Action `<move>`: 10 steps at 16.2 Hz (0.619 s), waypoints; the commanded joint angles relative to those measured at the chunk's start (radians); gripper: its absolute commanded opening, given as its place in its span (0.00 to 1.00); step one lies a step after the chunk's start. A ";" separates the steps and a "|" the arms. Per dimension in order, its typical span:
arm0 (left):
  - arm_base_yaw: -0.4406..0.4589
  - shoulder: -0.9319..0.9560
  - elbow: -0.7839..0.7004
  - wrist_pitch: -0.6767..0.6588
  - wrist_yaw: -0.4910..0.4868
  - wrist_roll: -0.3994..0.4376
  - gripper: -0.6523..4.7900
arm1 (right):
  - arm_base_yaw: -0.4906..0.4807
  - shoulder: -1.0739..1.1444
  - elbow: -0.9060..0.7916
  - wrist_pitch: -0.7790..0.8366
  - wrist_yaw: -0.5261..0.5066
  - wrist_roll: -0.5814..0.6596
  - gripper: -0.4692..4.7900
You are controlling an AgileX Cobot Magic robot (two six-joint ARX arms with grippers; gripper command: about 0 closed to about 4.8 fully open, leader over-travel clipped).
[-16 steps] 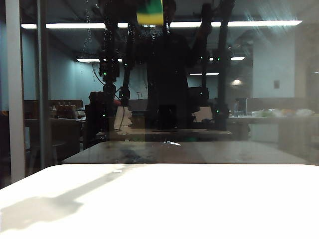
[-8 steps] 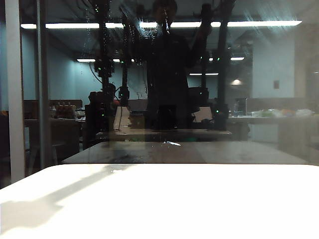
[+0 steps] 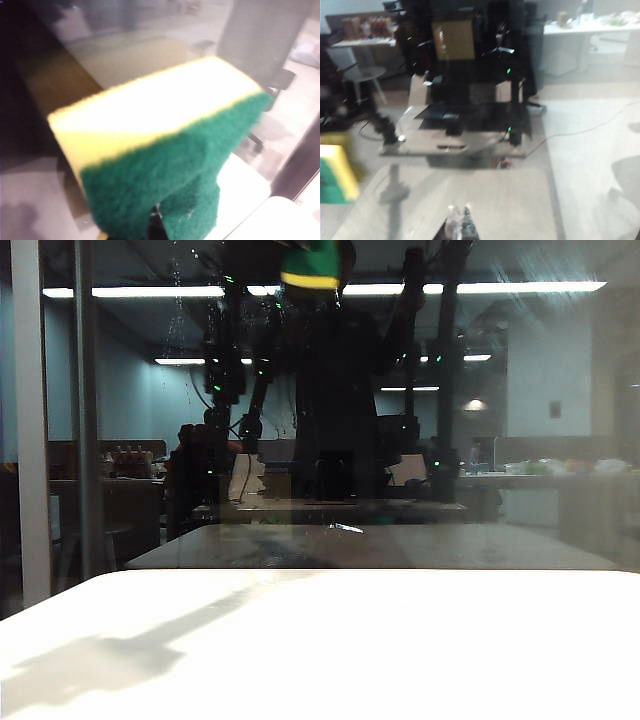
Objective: Reach upward to find where there is water on the glass, pick up the sponge from the table, dry the water, and finally place the sponge back on the table.
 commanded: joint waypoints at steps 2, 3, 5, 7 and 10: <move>-0.070 0.042 0.003 0.004 -0.031 0.016 0.11 | 0.000 -0.004 0.003 0.007 0.000 -0.003 0.08; -0.073 0.042 0.003 0.004 -0.030 0.015 0.11 | 0.000 -0.006 0.003 0.002 0.000 -0.003 0.08; -0.086 0.039 0.004 0.005 -0.034 0.019 0.11 | 0.000 -0.008 0.003 -0.008 0.000 -0.003 0.08; -0.080 0.034 0.004 -0.002 -0.055 0.041 0.11 | 0.000 -0.010 0.003 -0.020 0.000 -0.003 0.08; -0.045 -0.012 0.004 -0.023 -0.167 0.090 0.11 | 0.000 -0.018 0.003 -0.021 0.000 -0.003 0.08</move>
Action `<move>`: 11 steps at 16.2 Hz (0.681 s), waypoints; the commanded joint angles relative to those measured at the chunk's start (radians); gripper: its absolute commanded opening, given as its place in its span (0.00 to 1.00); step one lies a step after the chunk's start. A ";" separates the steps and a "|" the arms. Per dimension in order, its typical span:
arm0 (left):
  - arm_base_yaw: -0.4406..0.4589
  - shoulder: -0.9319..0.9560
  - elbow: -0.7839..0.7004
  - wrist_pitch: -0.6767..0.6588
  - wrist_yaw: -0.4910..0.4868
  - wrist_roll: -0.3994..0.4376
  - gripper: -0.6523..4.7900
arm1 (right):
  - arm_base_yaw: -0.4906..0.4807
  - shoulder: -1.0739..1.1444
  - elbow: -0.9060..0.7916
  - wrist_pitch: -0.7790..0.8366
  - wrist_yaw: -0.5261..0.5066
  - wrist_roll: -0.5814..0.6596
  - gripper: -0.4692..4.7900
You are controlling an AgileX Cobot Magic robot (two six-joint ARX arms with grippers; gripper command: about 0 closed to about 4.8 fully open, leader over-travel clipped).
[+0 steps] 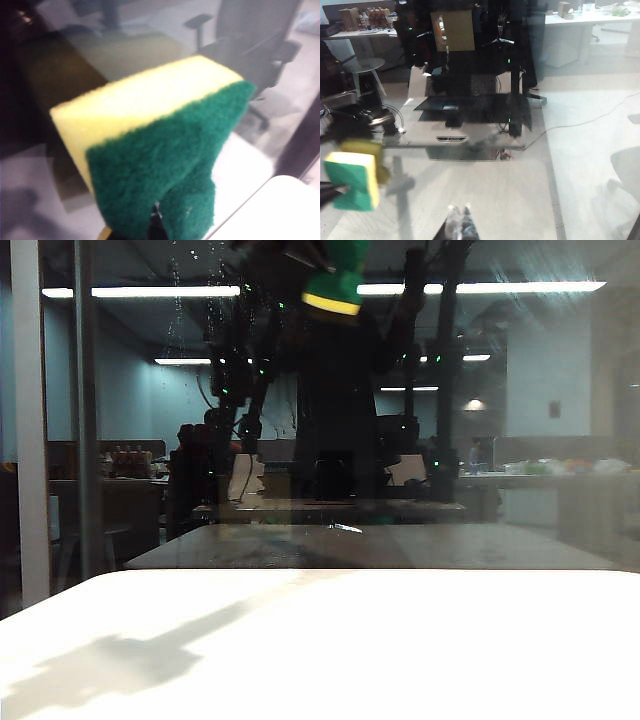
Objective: Reach upward to find where there is water on the glass, pick up the sponge from the table, dry the water, and finally place the sponge back on the table.
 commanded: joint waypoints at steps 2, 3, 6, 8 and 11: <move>0.060 -0.094 0.007 -0.019 -0.074 0.027 0.11 | 0.000 -0.011 0.003 0.012 0.000 -0.003 0.08; 0.076 -0.110 0.007 -0.027 -0.074 0.027 0.11 | 0.000 -0.011 0.003 0.013 0.000 -0.003 0.08; 0.138 -0.170 0.007 -0.076 -0.134 0.046 0.11 | 0.000 -0.011 0.003 0.013 0.000 -0.003 0.08; 0.214 -0.206 0.007 -0.103 -0.156 0.041 0.11 | 0.000 -0.012 0.003 0.013 -0.001 -0.003 0.08; 0.293 -0.242 0.007 -0.114 -0.154 0.034 0.11 | 0.000 -0.012 0.003 0.014 -0.001 -0.003 0.08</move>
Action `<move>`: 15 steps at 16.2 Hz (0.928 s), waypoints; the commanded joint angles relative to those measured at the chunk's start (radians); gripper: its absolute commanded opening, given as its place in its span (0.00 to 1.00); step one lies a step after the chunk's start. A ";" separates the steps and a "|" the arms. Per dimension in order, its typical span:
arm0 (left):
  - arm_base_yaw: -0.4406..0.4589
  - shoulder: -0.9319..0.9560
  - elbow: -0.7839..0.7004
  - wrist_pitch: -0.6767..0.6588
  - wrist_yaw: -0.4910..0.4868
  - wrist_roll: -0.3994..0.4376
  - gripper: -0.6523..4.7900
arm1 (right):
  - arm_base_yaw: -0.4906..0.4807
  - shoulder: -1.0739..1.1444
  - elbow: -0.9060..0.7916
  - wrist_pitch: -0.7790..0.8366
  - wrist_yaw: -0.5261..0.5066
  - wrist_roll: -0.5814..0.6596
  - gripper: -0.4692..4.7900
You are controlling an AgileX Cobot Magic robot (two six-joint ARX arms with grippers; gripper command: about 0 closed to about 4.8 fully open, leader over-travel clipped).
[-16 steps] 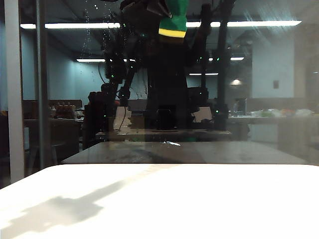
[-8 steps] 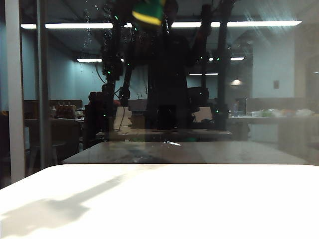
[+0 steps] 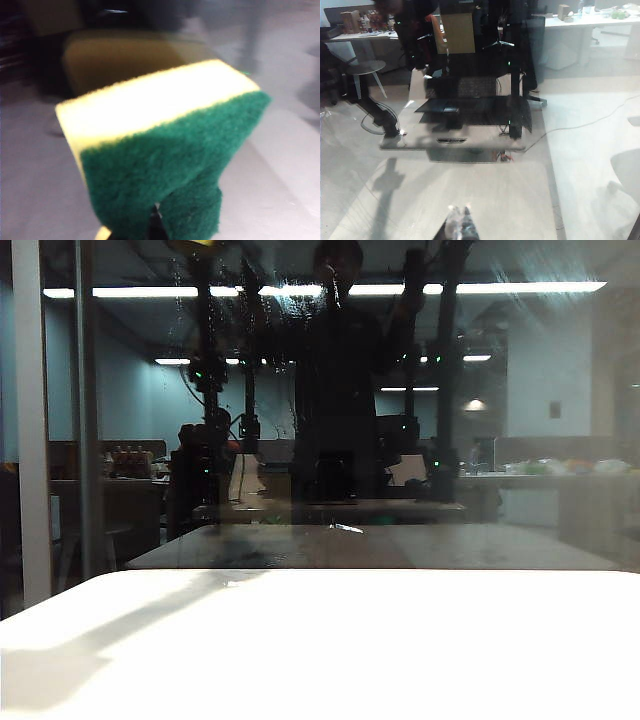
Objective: Reach upward to find where there is water on the glass, pick up the sponge from the table, dry the water, and finally place the sponge back on the table.
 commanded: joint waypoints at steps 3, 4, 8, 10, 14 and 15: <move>0.071 -0.052 0.003 -0.001 0.018 -0.006 0.11 | 0.000 -0.005 0.003 0.014 0.000 -0.003 0.08; 0.071 -0.058 0.003 -0.007 0.045 -0.005 0.11 | 0.000 -0.005 0.003 0.013 0.001 -0.003 0.08; 0.068 -0.115 0.003 -0.029 0.236 -0.075 0.11 | 0.000 -0.037 0.004 0.014 0.004 -0.003 0.08; 0.068 -0.175 0.003 -0.039 0.307 -0.122 0.11 | 0.000 -0.065 0.004 0.020 0.004 -0.003 0.08; 0.068 -0.296 0.003 -0.090 0.371 -0.142 0.11 | 0.000 -0.108 0.004 -0.005 0.003 -0.003 0.08; 0.068 -0.335 0.003 -0.122 0.407 -0.150 0.11 | 0.000 -0.121 0.003 -0.013 0.003 -0.003 0.08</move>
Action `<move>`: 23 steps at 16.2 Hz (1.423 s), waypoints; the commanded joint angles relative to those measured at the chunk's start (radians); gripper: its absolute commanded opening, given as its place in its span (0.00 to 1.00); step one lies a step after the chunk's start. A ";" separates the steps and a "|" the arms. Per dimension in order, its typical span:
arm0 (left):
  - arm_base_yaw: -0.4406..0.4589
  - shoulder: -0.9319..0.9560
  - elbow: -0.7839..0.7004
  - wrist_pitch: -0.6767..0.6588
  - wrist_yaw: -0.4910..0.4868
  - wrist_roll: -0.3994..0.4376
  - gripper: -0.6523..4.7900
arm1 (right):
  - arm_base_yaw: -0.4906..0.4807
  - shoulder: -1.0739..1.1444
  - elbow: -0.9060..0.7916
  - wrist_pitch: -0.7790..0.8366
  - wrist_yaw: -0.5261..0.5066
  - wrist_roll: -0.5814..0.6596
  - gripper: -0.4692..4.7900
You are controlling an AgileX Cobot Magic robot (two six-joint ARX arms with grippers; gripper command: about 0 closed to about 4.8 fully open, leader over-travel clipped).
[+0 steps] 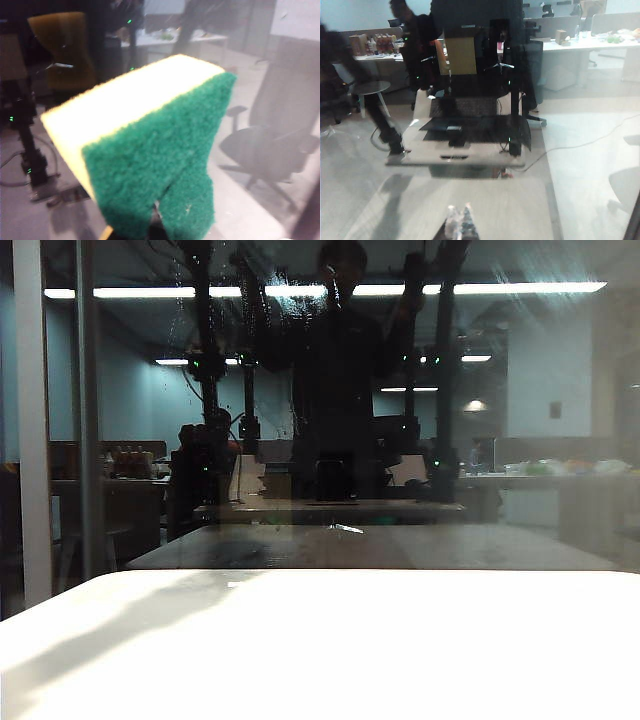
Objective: Reach upward to find where there is water on the glass, pick up the sponge from the table, dry the water, and finally place the sponge back on the table.
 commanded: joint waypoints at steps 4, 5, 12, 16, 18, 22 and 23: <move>-0.001 -0.154 0.004 -0.143 0.109 -0.021 0.11 | 0.000 -0.068 0.003 -0.040 0.002 -0.003 0.08; -0.001 -0.164 0.003 -0.163 0.109 -0.022 0.11 | 0.001 -0.072 0.003 -0.049 0.000 -0.002 0.08; -0.169 -0.183 0.004 -0.372 0.010 0.071 0.11 | 0.125 -0.305 -0.393 -0.013 0.081 -0.055 0.08; -0.182 -0.227 0.002 -0.413 -0.011 0.093 0.11 | 0.124 -0.408 -0.569 0.033 0.081 -0.056 0.08; -0.182 -0.240 0.001 -0.413 -0.009 0.093 0.11 | 0.124 -0.423 -0.570 0.047 0.081 -0.055 0.08; -0.183 -0.238 -0.092 -0.413 0.019 0.089 0.11 | 0.125 -0.429 -0.570 0.055 0.070 -0.055 0.08; -0.183 -0.238 -0.119 -0.413 0.019 0.089 0.11 | 0.125 -0.429 -0.570 0.055 0.070 -0.055 0.08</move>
